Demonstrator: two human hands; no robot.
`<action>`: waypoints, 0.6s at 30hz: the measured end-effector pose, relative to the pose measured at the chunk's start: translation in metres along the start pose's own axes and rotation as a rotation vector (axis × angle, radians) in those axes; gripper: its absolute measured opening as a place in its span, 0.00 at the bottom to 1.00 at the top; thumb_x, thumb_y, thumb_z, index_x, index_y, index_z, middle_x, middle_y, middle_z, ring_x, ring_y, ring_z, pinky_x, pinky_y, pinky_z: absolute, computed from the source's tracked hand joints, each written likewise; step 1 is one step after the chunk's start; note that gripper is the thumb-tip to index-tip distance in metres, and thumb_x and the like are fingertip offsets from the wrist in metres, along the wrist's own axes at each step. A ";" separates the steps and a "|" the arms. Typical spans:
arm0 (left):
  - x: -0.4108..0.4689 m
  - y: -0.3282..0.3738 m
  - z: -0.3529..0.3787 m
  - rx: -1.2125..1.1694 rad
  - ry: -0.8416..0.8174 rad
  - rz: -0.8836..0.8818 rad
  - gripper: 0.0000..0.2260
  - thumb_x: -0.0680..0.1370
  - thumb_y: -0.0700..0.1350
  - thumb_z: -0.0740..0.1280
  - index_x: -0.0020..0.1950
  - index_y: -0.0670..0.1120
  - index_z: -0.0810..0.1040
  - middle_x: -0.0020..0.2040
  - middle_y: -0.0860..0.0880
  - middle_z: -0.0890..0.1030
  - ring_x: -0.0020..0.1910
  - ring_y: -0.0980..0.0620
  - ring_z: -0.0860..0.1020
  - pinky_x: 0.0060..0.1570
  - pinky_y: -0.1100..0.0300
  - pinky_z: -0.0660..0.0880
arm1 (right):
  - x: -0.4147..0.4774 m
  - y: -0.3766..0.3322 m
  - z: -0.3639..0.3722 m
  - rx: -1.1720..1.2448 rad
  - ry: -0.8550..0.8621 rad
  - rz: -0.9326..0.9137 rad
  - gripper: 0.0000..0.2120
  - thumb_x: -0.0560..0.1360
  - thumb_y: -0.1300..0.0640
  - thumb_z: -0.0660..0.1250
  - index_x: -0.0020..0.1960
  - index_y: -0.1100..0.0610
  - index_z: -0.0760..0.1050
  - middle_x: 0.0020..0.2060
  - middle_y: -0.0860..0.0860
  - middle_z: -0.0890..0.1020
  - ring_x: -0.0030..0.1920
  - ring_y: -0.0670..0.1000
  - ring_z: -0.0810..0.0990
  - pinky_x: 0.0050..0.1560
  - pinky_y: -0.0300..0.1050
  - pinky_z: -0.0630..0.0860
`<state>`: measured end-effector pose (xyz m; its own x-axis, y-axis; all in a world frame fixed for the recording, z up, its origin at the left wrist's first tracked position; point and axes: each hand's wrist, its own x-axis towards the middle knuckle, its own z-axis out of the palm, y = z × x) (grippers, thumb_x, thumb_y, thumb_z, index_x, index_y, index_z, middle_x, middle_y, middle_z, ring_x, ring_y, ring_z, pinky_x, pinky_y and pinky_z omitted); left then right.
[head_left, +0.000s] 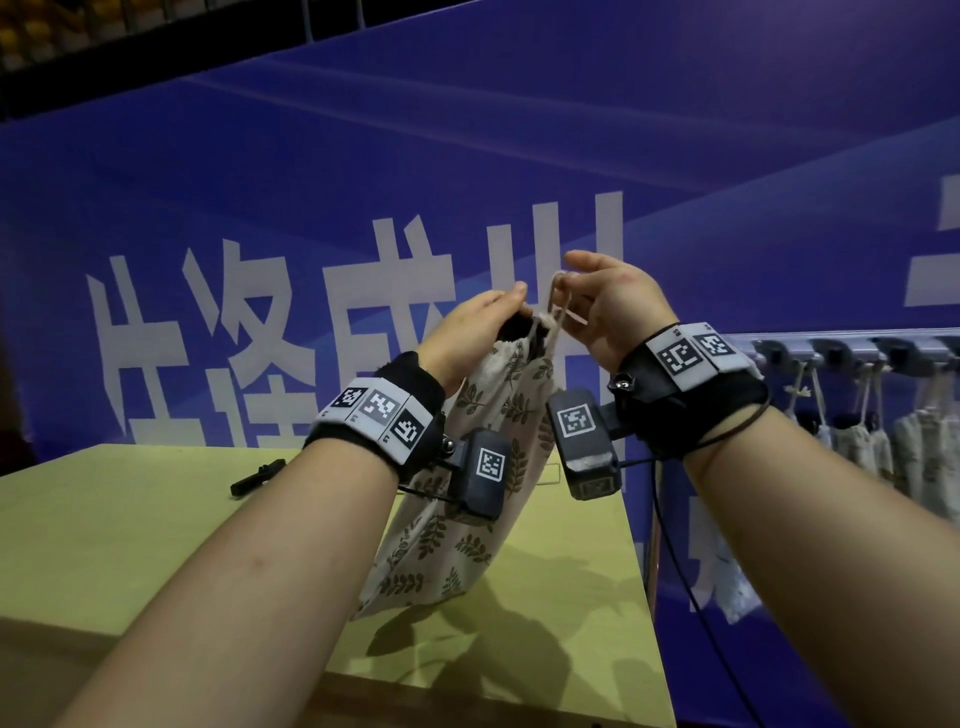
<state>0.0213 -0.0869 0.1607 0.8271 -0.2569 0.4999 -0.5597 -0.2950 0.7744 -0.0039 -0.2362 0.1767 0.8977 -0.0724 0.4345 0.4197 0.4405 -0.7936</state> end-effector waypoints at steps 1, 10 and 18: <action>-0.001 0.001 0.001 0.011 -0.018 -0.001 0.18 0.81 0.61 0.58 0.52 0.49 0.79 0.50 0.50 0.83 0.52 0.51 0.80 0.61 0.50 0.74 | 0.000 -0.002 0.002 0.015 -0.011 -0.004 0.12 0.76 0.71 0.57 0.48 0.57 0.74 0.35 0.52 0.78 0.36 0.49 0.77 0.45 0.44 0.75; -0.009 0.004 0.009 0.085 0.002 0.024 0.16 0.76 0.58 0.68 0.51 0.46 0.77 0.45 0.49 0.84 0.44 0.50 0.82 0.54 0.49 0.77 | 0.006 -0.010 0.006 -0.048 0.091 0.005 0.13 0.78 0.69 0.56 0.46 0.55 0.75 0.35 0.52 0.76 0.31 0.47 0.73 0.31 0.39 0.72; -0.012 0.005 0.011 0.076 -0.026 0.037 0.11 0.77 0.54 0.69 0.45 0.47 0.73 0.48 0.41 0.84 0.43 0.43 0.82 0.49 0.47 0.77 | 0.001 -0.013 0.006 -0.015 0.151 0.021 0.14 0.78 0.69 0.55 0.45 0.56 0.75 0.35 0.52 0.74 0.33 0.47 0.71 0.36 0.41 0.72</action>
<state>0.0082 -0.0957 0.1547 0.8048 -0.2923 0.5166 -0.5929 -0.3532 0.7237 -0.0097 -0.2371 0.1900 0.9158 -0.1973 0.3498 0.4015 0.4298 -0.8087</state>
